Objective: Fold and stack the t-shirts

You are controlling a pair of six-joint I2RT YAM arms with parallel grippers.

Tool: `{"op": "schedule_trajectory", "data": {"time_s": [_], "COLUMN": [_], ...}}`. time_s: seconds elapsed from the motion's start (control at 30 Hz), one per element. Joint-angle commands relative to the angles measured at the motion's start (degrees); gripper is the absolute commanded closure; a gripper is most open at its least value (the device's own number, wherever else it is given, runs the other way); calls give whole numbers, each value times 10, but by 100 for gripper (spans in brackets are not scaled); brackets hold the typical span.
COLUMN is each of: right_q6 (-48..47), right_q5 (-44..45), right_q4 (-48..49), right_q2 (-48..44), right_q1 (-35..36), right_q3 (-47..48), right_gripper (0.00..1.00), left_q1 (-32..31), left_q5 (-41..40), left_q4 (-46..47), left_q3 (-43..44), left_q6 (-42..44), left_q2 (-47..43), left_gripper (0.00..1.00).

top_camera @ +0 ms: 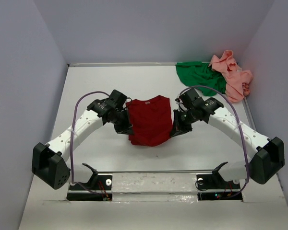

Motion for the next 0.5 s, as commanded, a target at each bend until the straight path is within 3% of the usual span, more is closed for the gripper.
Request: {"op": "schedule_trajectory", "data": {"time_s": [0.0,0.47], "right_q6": [-19,-69], "right_q5": [25,46], "right_q4": [-24,-30], "right_q2": [9,93], "right_q1": [2,-14], "right_q3": [47,130], "right_gripper": [100,100], "left_q1": [8,100], "left_q5": [-18,-30], "left_q4": [-26,-13], "left_q3": [29,79], "left_q6": [8,42], "left_q2": [4,52], "left_gripper": [100,100]}}
